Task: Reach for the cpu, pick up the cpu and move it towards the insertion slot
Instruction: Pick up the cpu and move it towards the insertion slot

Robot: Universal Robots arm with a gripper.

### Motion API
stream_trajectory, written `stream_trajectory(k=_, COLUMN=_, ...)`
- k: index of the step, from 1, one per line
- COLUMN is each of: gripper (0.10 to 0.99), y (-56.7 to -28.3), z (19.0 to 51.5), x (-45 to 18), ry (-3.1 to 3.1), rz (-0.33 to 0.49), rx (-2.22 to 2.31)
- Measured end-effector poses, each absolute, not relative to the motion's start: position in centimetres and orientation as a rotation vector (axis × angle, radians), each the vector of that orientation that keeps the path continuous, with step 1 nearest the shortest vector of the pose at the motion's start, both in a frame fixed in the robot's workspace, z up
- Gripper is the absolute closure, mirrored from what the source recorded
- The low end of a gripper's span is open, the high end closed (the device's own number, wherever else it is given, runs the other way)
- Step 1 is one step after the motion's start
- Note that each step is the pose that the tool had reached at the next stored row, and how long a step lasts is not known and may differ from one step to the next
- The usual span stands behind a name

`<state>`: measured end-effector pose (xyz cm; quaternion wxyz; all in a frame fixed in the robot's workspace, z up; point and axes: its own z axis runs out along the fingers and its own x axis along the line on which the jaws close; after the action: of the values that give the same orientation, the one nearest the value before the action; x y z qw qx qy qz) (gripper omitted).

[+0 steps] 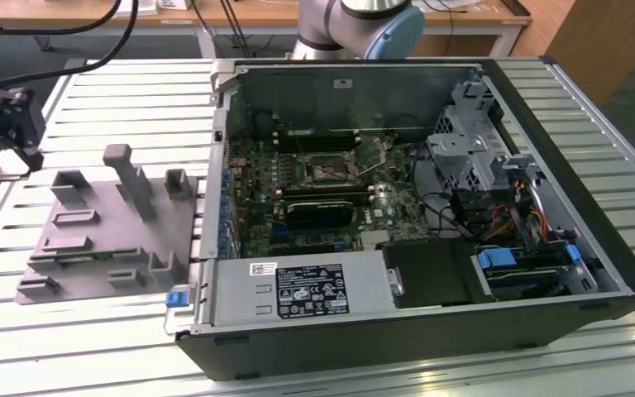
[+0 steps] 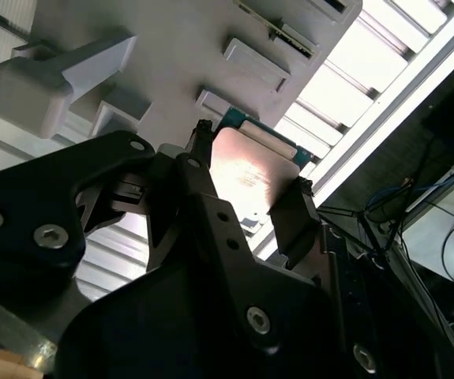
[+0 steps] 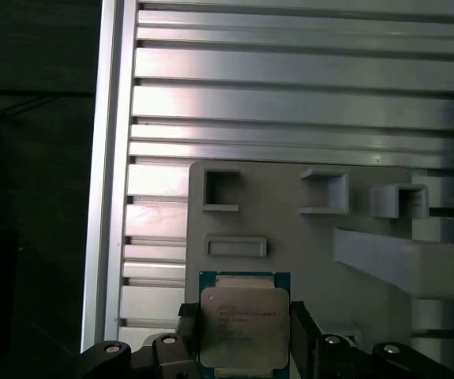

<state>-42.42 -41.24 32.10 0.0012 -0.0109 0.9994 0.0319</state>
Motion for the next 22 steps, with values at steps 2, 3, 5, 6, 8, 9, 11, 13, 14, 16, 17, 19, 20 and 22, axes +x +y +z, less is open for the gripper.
stream_trajectory(k=2, gripper=0.541, y=-41.2, z=32.6, x=-42.4, ry=3.137, rz=0.1, rx=-0.034)
stream_trajectory(k=3, gripper=0.541, y=-41.2, z=32.9, x=-42.4, ry=3.138, rz=0.1, rx=-0.034)
stream_trajectory(k=5, gripper=0.541, y=-41.2, z=33.5, x=-42.4, ry=3.138, rz=0.1, rx=-0.034)
stream_trajectory(k=6, gripper=0.541, y=-41.2, z=33.8, x=-42.4, ry=3.137, rz=0.1, rx=-0.034)
stream_trajectory(k=8, gripper=0.541, y=-41.2, z=34.3, x=-42.4, ry=3.137, rz=0.1, rx=-0.034)
stream_trajectory(k=9, gripper=0.541, y=-41.2, z=34.5, x=-42.4, ry=3.138, rz=0.1, rx=-0.034)
stream_trajectory(k=11, gripper=0.541, y=-41.2, z=35.1, x=-42.4, ry=3.138, rz=0.1, rx=-0.034)
stream_trajectory(k=13, gripper=0.541, y=-41.2, z=35.7, x=-42.4, ry=3.138, rz=0.1, rx=-0.034)
stream_trajectory(k=14, gripper=0.541, y=-41.2, z=36.0, x=-42.4, ry=3.138, rz=0.1, rx=-0.034)
stream_trajectory(k=16, gripper=0.541, y=-41.2, z=36.6, x=-42.4, ry=3.138, rz=0.1, rx=-0.034)
stream_trajectory(k=17, gripper=0.541, y=-41.2, z=36.9, x=-42.4, ry=3.138, rz=0.1, rx=-0.034)
stream_trajectory(k=19, gripper=0.541, y=-41.2, z=37.4, x=-42.4, ry=3.138, rz=0.1, rx=-0.034)
stream_trajectory(k=20, gripper=0.541, y=-41.2, z=37.6, x=-42.4, ry=3.138, rz=0.1, rx=-0.034)
stream_trajectory(k=22, gripper=0.541, y=-41.2, z=38.1, x=-42.4, ry=3.137, rz=0.1, rx=-0.034)
